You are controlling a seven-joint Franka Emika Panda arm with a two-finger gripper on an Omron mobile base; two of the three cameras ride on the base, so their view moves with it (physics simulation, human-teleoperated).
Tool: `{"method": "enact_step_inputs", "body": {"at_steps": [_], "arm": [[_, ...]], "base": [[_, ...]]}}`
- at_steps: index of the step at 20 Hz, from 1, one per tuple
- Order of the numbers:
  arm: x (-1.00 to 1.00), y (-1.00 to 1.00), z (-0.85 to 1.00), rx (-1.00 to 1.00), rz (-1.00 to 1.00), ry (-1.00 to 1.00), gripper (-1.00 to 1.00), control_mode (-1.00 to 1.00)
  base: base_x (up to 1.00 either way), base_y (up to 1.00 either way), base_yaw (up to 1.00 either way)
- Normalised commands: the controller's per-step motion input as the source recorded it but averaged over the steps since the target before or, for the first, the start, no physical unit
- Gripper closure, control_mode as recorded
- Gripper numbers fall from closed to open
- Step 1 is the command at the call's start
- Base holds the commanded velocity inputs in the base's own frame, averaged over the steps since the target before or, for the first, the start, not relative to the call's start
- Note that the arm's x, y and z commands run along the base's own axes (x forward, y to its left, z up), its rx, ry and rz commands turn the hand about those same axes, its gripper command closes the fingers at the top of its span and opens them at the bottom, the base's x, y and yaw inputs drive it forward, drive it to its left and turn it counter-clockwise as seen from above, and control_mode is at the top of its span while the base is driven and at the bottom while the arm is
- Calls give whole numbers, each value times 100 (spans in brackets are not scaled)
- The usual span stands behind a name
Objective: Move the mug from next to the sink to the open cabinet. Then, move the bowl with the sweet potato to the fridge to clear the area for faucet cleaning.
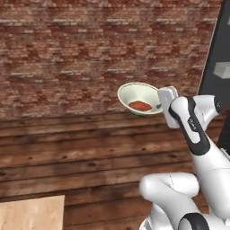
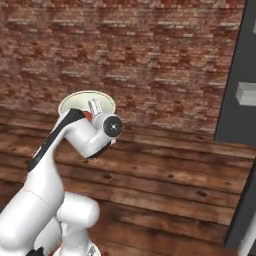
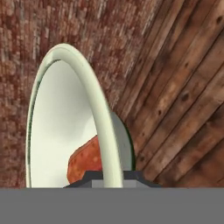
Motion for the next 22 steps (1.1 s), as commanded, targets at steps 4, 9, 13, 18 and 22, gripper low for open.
{"method": "enact_step_inputs", "body": {"at_steps": [4,9,13,18,22], "arm": [[0,0,0,0,0,0,100,100],[0,0,0,0,0,0,100,100],[0,0,0,0,0,0,100,100],[0,0,0,0,0,0,100,100],[0,0,0,0,0,0,100,100]], "base": [[100,0,-31],[100,4,-30],[95,0,-54],[62,-1,-66],[14,-9,-73]]}}
